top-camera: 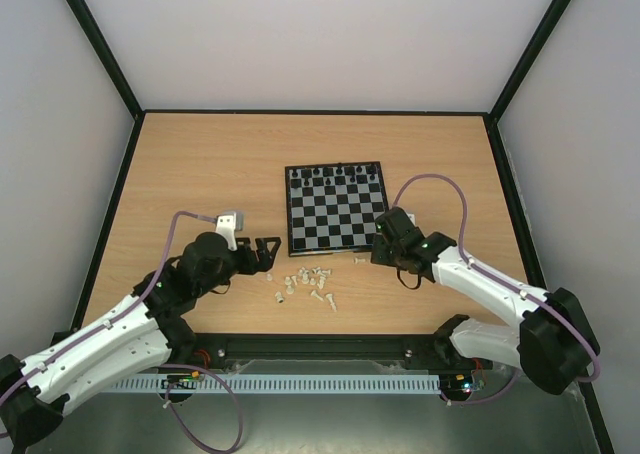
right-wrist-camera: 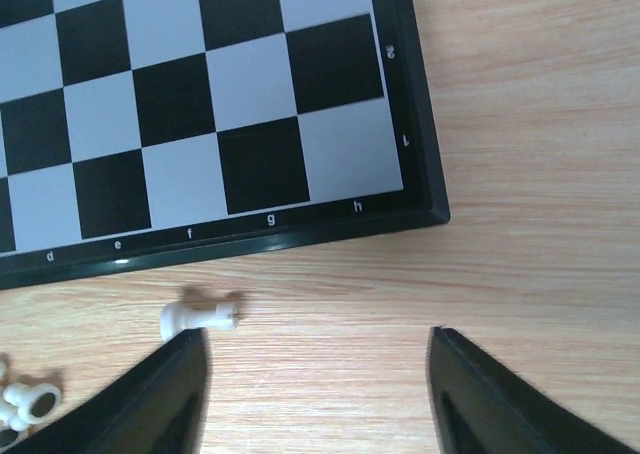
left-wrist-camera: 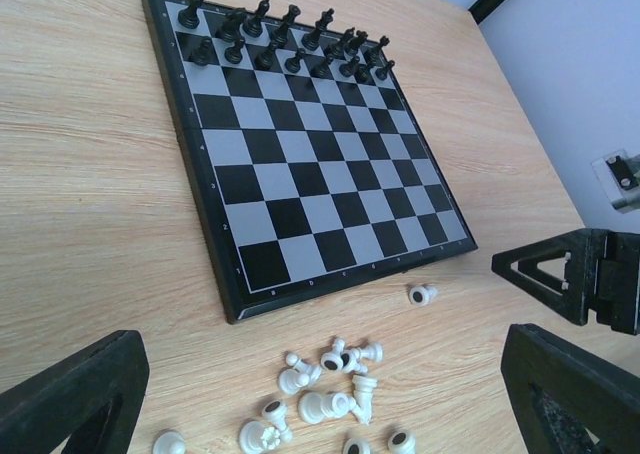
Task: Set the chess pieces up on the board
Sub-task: Reset both arms
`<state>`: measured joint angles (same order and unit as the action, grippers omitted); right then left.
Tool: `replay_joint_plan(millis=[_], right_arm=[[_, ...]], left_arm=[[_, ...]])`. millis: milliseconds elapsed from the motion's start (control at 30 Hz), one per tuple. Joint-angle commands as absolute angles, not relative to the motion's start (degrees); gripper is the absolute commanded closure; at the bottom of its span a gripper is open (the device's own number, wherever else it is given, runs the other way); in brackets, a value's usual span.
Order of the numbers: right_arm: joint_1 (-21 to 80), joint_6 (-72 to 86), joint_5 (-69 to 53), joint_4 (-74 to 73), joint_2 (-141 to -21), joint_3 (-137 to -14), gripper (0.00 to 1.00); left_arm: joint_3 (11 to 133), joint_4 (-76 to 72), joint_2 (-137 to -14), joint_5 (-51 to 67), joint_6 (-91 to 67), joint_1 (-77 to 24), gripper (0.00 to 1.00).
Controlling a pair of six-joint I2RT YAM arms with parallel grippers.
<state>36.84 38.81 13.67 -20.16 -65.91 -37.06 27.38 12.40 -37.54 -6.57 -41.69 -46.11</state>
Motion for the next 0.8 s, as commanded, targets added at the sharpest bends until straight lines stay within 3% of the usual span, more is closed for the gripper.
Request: replay_joint_plan(millis=[0,100,133,300,767], right_arm=[[37.34,39.38,11.99,-19.01,-64.11,-35.25,0.32],[37.44,39.15,12.67,-18.02,-60.56,-34.98,0.03],[37.44,39.22,13.50,-17.94,-59.35,-35.05,0.01],[37.44,39.34,17.16,-17.61,-55.22,-35.16,0.02],[37.44,34.39,11.08,-14.12,-41.28,-31.15,0.01]], left_arm=[[27.67,12.03,-36.87,-8.84,-42.44,-46.47,0.00],[27.70,13.03,-36.43,-10.85,-42.65,-46.45,0.01],[27.70,13.32,-36.13,-11.88,-42.77,-46.48,0.00],[26.95,13.89,-34.99,-15.62,-43.07,-46.49,0.00],[26.90,15.64,-32.10,-20.94,-43.51,-46.46,0.00]])
